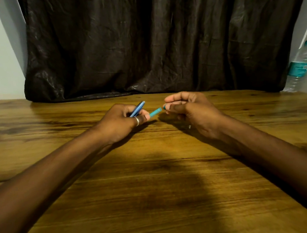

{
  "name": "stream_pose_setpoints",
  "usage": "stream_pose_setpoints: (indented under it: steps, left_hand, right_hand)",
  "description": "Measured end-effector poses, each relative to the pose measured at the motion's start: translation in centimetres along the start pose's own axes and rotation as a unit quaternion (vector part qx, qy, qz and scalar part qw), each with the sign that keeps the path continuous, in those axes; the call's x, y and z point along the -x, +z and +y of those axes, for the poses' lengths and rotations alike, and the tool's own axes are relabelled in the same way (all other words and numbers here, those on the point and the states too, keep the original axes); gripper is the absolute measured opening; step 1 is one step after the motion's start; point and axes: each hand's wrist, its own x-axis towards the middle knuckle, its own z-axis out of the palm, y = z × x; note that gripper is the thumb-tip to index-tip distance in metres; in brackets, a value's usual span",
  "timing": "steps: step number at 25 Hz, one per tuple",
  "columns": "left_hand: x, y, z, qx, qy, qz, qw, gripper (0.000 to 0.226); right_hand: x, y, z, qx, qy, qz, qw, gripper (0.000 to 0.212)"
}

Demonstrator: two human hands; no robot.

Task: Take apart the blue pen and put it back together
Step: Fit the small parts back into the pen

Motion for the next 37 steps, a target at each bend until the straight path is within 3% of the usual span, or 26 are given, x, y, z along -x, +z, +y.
stream_pose_setpoints:
  steps: [7, 15, 31, 37]
  left_hand:
    - [-0.02, 0.24, -0.3, 0.05, 0.001, -0.012, 0.999, 0.009]
    - [-0.05, -0.08, -0.15, -0.009, 0.021, -0.008, 1.0, 0.012]
    - [-0.26, -0.31, -0.29, -0.056, 0.019, -0.012, 0.998, 0.008]
    - [0.53, -0.09, -0.49, -0.144, 0.109, 0.033, 0.983, 0.01]
  right_hand:
    - [-0.42, 0.08, 0.21, -0.011, 0.001, -0.025, 1.0, 0.017]
    - [-0.1, 0.38, -0.06, 0.045, -0.04, -0.015, 0.998, 0.018]
    - [0.29, 0.55, 0.01, 0.06, -0.017, -0.024, 0.998, 0.018]
    - [0.27, 0.44, -0.35, 0.036, -0.007, 0.015, 0.999, 0.019]
